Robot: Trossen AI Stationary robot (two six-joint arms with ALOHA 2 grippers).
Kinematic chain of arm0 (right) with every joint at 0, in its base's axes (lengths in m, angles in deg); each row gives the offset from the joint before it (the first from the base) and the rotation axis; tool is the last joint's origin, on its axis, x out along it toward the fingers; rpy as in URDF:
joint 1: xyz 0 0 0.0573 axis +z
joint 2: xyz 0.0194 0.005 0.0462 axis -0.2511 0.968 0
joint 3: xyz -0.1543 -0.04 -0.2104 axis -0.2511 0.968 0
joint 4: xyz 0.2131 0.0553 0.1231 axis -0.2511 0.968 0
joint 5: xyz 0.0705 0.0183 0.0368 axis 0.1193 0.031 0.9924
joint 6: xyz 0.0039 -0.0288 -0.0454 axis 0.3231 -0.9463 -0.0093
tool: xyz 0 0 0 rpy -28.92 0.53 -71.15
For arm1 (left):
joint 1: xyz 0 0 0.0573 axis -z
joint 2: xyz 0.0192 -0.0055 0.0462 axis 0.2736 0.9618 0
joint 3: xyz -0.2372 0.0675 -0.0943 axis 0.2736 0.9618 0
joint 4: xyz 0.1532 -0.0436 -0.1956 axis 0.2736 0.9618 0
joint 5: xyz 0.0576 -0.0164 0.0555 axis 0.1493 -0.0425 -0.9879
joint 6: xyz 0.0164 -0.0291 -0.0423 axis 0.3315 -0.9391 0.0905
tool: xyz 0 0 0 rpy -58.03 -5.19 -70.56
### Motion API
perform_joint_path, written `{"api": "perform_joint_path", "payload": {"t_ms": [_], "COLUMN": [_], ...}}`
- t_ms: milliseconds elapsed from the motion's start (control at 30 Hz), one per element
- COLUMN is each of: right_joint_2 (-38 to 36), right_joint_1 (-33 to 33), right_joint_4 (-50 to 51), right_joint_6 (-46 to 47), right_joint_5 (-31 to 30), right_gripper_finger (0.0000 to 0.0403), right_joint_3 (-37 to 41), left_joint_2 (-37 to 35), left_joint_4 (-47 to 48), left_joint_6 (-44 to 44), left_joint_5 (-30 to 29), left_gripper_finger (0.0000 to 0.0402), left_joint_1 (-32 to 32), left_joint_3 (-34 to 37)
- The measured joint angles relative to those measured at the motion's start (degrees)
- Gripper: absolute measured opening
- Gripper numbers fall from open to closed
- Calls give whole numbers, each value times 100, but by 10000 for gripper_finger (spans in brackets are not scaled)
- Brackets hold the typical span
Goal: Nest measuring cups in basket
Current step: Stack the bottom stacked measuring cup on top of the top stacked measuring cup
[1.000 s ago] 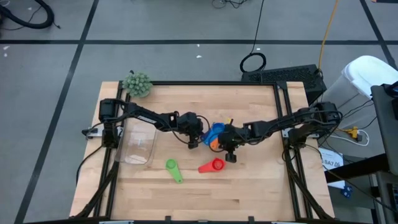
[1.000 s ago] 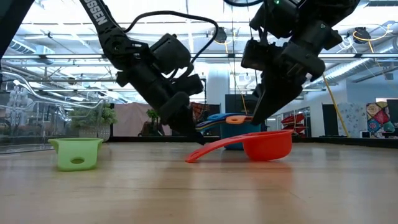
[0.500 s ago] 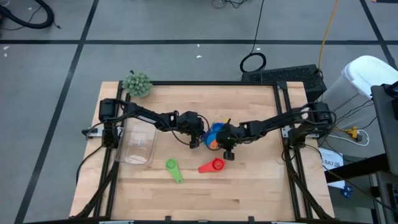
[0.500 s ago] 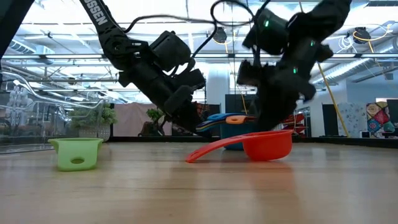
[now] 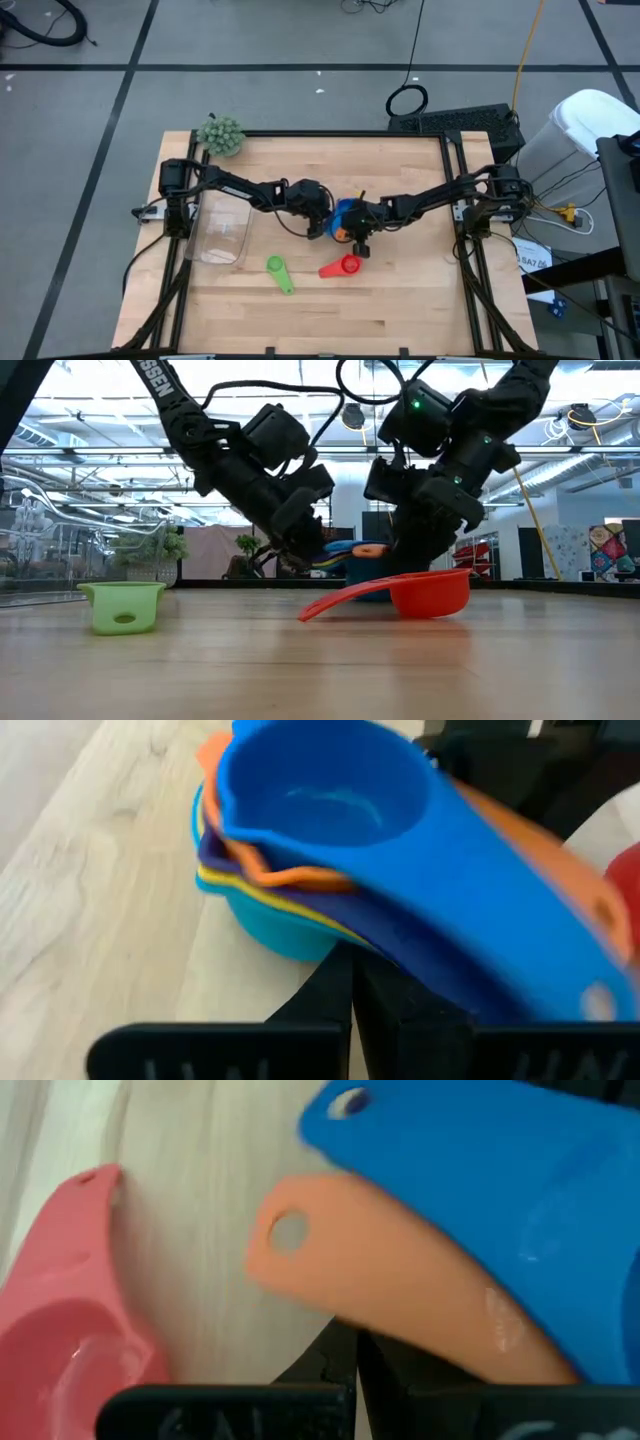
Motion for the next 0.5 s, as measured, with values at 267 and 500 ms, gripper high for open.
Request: {"api": "perform_joint_path", "payload": {"t_ms": [267, 500], "right_joint_2": [-2, -2], "right_joint_1": [-92, -102], "right_joint_4": [-8, -26], "right_joint_6": [6, 73], "right_joint_5": [-34, -37], "right_gripper_finger": [0, 0], "right_joint_3": [-118, -121], "left_joint_2": [-2, -2], "left_joint_4": [3, 69], "left_joint_6": [-19, -19], "left_joint_5": [-12, -11], "left_gripper_finger": [5, 5], "left_joint_1": [16, 21], "left_joint_3": [-149, -152]}}
